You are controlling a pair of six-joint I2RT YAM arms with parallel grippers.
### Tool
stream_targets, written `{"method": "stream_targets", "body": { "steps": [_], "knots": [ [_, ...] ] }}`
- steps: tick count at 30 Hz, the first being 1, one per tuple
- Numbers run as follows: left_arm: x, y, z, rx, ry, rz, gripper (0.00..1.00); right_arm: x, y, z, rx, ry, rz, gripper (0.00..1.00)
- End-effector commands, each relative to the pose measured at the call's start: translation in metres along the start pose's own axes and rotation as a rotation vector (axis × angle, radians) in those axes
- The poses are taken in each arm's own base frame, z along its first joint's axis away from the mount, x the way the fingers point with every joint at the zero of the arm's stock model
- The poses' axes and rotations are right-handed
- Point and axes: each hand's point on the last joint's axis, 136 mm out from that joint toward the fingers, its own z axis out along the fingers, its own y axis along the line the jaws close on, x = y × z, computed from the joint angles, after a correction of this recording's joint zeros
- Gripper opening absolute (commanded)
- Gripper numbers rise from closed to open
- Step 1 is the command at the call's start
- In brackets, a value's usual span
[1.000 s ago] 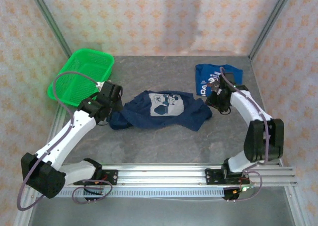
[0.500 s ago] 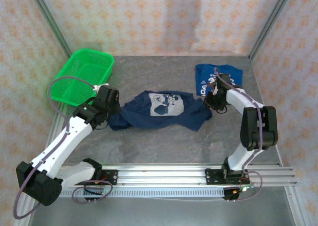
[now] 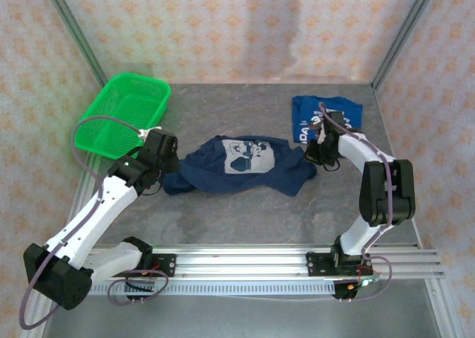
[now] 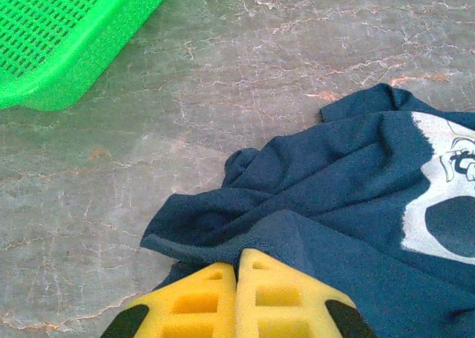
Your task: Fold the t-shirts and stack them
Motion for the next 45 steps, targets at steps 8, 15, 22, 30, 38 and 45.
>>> {"method": "stream_targets", "body": {
  "steps": [8,15,22,30,38,45],
  "knots": [
    [-0.103,0.000,-0.091,0.090,-0.221,-0.079,0.00,-0.062,0.086,-0.204,-0.230,-0.380,-0.006,0.00],
    [-0.193,-0.009,-0.194,0.196,-0.474,-0.072,0.00,-0.072,0.142,-0.354,-0.529,-0.682,0.033,0.00],
    [-0.242,0.000,-0.298,0.247,-0.755,-0.020,0.00,-0.047,0.159,-0.468,-0.722,-0.886,0.066,0.00],
    [-0.252,0.014,-0.377,0.294,-0.966,0.010,0.00,0.004,0.154,-0.557,-0.890,-1.052,0.113,0.00],
    [-0.259,0.023,-0.391,0.255,-1.019,-0.001,0.00,-0.022,0.179,-0.585,-0.928,-1.068,0.054,0.00],
    [-0.287,0.006,-0.353,0.189,-0.995,0.011,0.00,-0.122,0.203,-0.538,-0.945,-0.962,0.066,0.00]
  ]
}}
